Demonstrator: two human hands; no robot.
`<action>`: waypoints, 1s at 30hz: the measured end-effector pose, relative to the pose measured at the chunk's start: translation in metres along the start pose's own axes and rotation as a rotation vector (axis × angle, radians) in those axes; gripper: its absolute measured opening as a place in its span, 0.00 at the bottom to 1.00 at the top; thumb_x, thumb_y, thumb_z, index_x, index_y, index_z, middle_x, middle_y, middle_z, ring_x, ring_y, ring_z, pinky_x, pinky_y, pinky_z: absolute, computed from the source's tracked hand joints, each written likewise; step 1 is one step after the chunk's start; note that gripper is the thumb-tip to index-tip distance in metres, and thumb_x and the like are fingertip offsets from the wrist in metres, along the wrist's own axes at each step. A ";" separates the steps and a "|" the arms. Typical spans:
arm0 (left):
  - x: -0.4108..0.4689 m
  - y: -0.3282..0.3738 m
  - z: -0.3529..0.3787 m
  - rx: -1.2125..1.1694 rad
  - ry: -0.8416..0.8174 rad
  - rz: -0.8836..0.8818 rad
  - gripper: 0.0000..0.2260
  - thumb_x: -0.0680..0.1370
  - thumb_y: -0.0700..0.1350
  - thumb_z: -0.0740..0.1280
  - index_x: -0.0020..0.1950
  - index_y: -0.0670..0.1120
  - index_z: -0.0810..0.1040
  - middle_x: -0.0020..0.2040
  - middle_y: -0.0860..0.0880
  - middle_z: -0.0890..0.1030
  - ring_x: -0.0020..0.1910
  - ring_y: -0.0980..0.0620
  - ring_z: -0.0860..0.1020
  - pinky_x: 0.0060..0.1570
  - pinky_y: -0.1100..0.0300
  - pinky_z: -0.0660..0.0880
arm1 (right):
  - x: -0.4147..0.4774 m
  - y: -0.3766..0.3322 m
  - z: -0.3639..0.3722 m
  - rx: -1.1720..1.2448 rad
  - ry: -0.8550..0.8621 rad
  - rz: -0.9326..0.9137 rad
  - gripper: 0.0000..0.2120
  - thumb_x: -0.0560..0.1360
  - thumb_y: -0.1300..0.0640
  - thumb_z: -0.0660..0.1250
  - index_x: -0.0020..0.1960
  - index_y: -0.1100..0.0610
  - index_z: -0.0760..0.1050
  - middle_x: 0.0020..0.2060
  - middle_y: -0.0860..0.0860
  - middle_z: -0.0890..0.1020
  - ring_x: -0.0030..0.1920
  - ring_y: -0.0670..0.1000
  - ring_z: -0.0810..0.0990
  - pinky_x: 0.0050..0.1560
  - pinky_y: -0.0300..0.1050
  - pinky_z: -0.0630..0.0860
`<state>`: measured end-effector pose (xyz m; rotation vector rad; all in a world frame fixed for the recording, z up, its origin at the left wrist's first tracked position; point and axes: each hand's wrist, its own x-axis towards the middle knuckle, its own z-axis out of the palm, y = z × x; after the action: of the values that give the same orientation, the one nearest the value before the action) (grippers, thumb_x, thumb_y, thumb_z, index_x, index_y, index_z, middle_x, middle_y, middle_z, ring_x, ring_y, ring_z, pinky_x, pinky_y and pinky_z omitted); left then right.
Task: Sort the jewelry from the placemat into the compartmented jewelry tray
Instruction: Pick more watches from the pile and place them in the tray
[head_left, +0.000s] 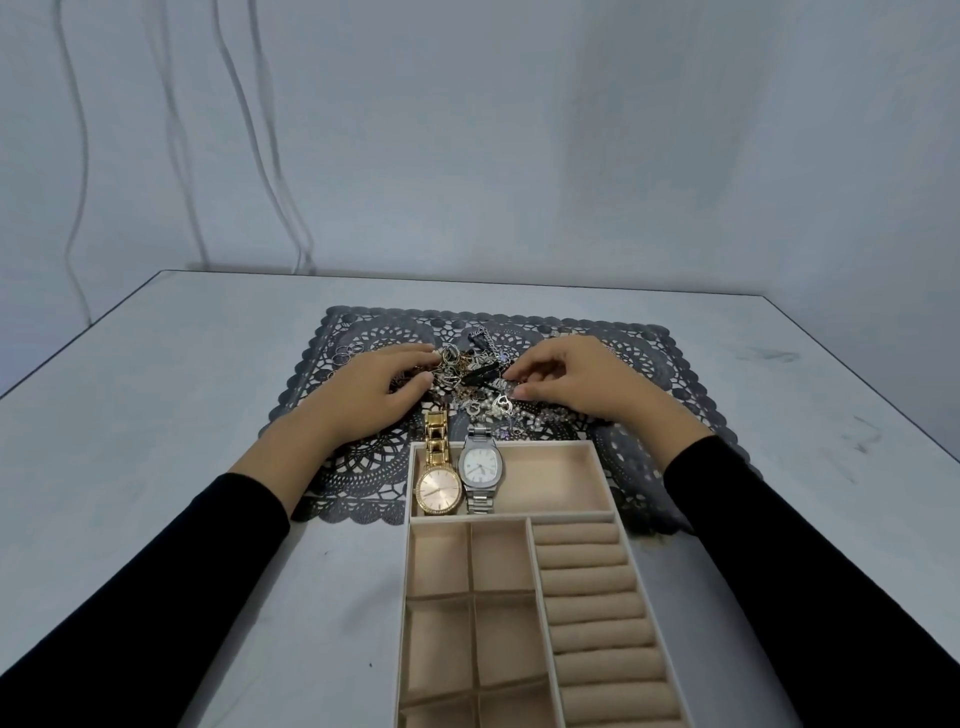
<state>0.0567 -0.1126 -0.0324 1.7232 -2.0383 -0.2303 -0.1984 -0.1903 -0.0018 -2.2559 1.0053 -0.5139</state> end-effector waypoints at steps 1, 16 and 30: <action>0.000 -0.001 0.000 0.003 0.002 -0.001 0.18 0.82 0.50 0.60 0.72 0.51 0.72 0.72 0.52 0.71 0.72 0.53 0.68 0.71 0.55 0.62 | 0.000 0.001 -0.001 -0.011 0.003 0.001 0.09 0.70 0.55 0.75 0.51 0.50 0.83 0.41 0.49 0.84 0.40 0.43 0.80 0.44 0.29 0.75; 0.011 0.010 0.000 -0.009 -0.035 0.122 0.14 0.82 0.49 0.62 0.66 0.53 0.78 0.70 0.56 0.73 0.59 0.57 0.77 0.58 0.56 0.73 | 0.001 0.007 -0.003 -0.058 0.047 -0.027 0.11 0.71 0.64 0.73 0.50 0.52 0.82 0.41 0.46 0.81 0.42 0.44 0.78 0.48 0.38 0.77; 0.007 0.001 0.003 -0.004 0.020 0.047 0.16 0.82 0.51 0.59 0.68 0.52 0.77 0.69 0.53 0.75 0.69 0.54 0.71 0.70 0.52 0.67 | -0.004 0.010 -0.024 0.115 -0.004 0.028 0.06 0.76 0.63 0.68 0.52 0.58 0.77 0.42 0.50 0.79 0.42 0.45 0.77 0.45 0.34 0.76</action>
<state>0.0537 -0.1195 -0.0325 1.6668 -2.0601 -0.2014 -0.2196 -0.2015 0.0082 -2.1374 0.9785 -0.5411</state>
